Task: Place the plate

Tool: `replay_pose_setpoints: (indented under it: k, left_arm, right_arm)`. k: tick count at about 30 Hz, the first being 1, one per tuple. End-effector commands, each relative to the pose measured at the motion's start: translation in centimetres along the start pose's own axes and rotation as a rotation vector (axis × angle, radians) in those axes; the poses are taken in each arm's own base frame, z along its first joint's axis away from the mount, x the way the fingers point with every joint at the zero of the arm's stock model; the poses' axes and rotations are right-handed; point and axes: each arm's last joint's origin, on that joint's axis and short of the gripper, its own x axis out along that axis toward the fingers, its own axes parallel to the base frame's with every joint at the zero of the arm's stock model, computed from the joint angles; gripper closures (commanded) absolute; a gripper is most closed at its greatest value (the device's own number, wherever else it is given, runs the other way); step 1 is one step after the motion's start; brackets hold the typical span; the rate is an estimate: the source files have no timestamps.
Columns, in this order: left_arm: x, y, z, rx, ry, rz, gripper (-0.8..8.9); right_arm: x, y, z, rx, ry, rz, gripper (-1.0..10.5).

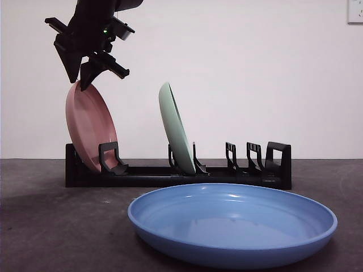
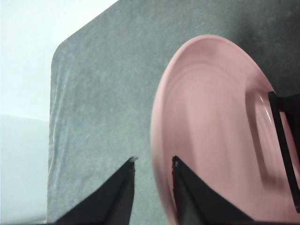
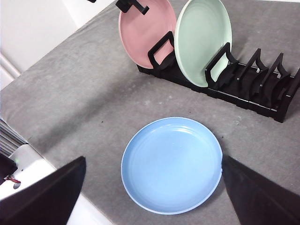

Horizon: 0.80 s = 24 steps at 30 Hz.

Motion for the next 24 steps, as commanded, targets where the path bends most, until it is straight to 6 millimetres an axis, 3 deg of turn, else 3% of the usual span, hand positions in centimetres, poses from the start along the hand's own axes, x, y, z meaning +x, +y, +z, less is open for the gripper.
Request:
replay_pose_setpoints:
  k: [1,9,24]
  left_arm:
    - [0.0,-0.3,0.6,0.004,-0.013,0.005,7.4]
    - [0.0,-0.3,0.6,0.006,-0.013,0.004,8.05]
    - [-1.3,-0.7,0.9,0.052,-0.043,0.049,8.05]
  right_arm:
    - [-0.3,0.2,0.4,-0.013,-0.015,0.008,4.8]
    - [-0.3,0.2,0.4,-0.016,-0.015,0.008,4.8]
    - [-0.3,0.2,0.4,-0.021,-0.015,0.008,4.8]
